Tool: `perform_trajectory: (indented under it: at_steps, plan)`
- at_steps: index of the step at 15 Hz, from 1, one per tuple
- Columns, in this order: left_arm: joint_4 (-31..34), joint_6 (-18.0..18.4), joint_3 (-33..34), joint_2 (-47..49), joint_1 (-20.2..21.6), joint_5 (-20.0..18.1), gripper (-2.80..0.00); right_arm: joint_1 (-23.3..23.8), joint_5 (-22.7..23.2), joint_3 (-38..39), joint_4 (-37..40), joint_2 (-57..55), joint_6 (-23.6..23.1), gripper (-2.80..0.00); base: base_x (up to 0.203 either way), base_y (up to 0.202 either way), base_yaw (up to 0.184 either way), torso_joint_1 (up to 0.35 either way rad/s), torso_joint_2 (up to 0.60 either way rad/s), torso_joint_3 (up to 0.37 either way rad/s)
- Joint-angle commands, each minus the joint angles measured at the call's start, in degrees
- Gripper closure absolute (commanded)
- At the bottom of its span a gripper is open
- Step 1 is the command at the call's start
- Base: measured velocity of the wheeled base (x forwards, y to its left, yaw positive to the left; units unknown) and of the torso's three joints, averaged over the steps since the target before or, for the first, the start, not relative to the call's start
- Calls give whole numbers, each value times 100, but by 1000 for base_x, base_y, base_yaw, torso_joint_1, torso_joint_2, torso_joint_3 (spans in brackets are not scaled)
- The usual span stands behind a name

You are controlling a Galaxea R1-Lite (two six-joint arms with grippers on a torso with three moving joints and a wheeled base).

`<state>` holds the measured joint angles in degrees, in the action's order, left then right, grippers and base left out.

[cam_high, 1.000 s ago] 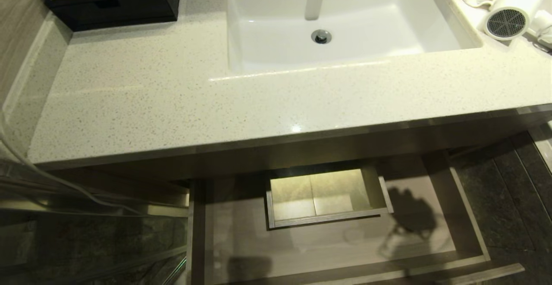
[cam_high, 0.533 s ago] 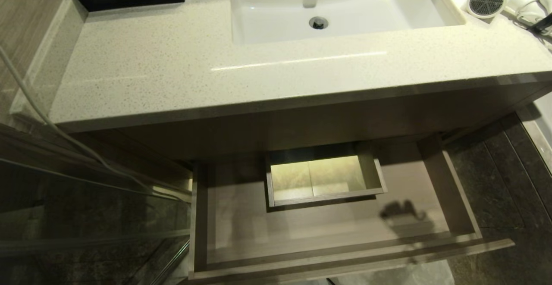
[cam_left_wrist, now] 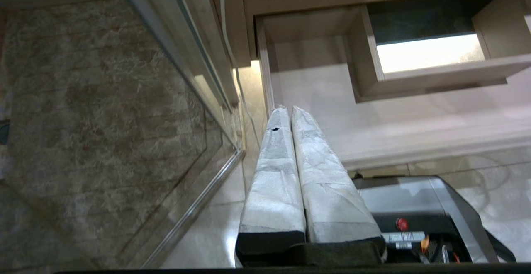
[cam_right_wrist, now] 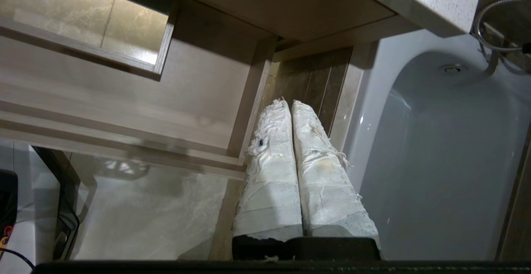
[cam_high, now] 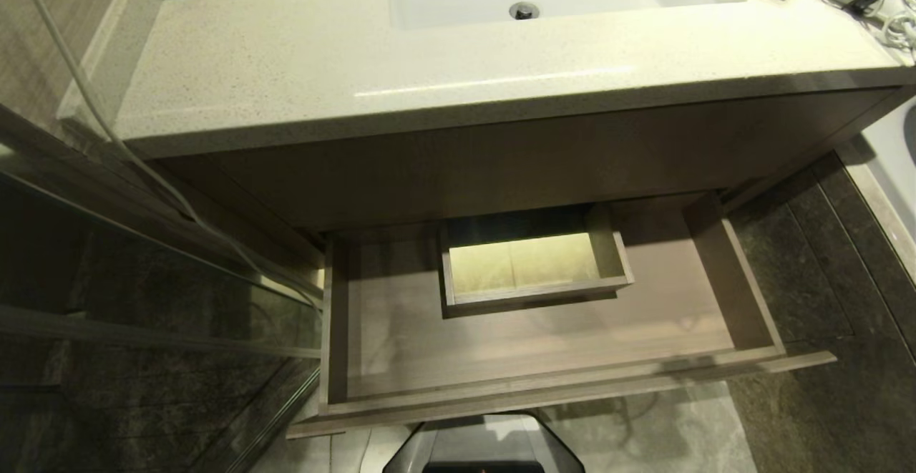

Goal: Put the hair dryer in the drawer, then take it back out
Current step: Close the drawer

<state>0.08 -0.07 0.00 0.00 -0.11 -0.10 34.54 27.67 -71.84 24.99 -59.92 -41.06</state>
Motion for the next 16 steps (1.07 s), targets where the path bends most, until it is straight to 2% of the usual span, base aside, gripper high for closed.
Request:
perform_trajectory:
  at_steps: [1,9,16]
  plan:
    - [1,-2,0,0,2,1,0,1,19,30,23,33,-25,0,0,0,0,-259,-63,-310]
    - [1,-2,0,0,2,1,0,1,28,65,41,33,-7,0,0,0,0,-49,-8,-52]
    - [1,-2,0,0,-2,1,0,1,36,213,13,117,-12,0,0,0,0,-201,359,154]
